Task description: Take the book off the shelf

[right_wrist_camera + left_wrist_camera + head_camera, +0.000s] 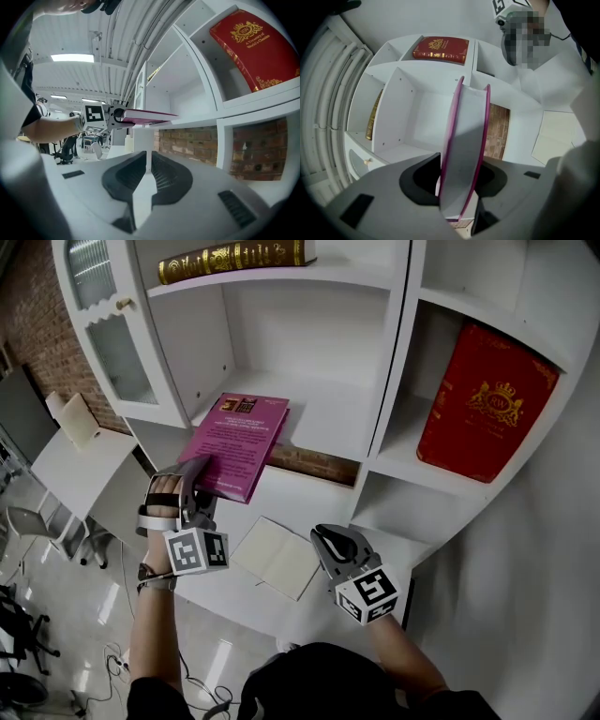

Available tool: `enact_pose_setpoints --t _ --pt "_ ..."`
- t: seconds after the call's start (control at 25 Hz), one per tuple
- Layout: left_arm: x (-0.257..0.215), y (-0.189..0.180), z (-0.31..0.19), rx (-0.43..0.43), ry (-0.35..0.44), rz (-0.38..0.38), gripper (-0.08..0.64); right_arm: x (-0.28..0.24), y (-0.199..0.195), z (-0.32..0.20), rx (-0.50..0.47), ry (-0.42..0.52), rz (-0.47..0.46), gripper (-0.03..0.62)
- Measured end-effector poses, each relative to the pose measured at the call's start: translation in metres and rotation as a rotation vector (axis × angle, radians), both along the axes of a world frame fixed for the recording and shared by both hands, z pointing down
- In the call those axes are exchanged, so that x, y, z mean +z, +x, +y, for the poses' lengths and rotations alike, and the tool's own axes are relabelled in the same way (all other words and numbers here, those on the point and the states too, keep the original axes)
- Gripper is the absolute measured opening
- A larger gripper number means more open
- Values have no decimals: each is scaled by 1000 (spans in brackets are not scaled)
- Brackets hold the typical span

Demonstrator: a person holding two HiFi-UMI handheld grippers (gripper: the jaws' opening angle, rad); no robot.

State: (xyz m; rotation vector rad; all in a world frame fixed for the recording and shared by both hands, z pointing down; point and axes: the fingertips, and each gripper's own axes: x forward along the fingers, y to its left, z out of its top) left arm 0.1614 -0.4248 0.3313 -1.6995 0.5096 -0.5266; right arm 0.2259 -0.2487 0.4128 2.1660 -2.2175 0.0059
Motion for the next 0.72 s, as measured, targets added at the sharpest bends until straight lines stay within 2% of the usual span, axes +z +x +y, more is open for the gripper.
enact_pose_setpoints --t 0.12,0.4,0.52,0.72 --pt "-3 -19 6 -21 -30 40 161 -1 -11 0 -36 2 2 38" --pt "-11 -65 19 -62 -139 186 152 -2 -36 0 -111 3 -1 38" --pt "-14 -87 23 -79 -223 277 146 -2 -49 -2 -148 3 -2 38" --pt "-4 -127 27 -128 -332 374 146 -1 -73 -8 -212 -5 -1 38"
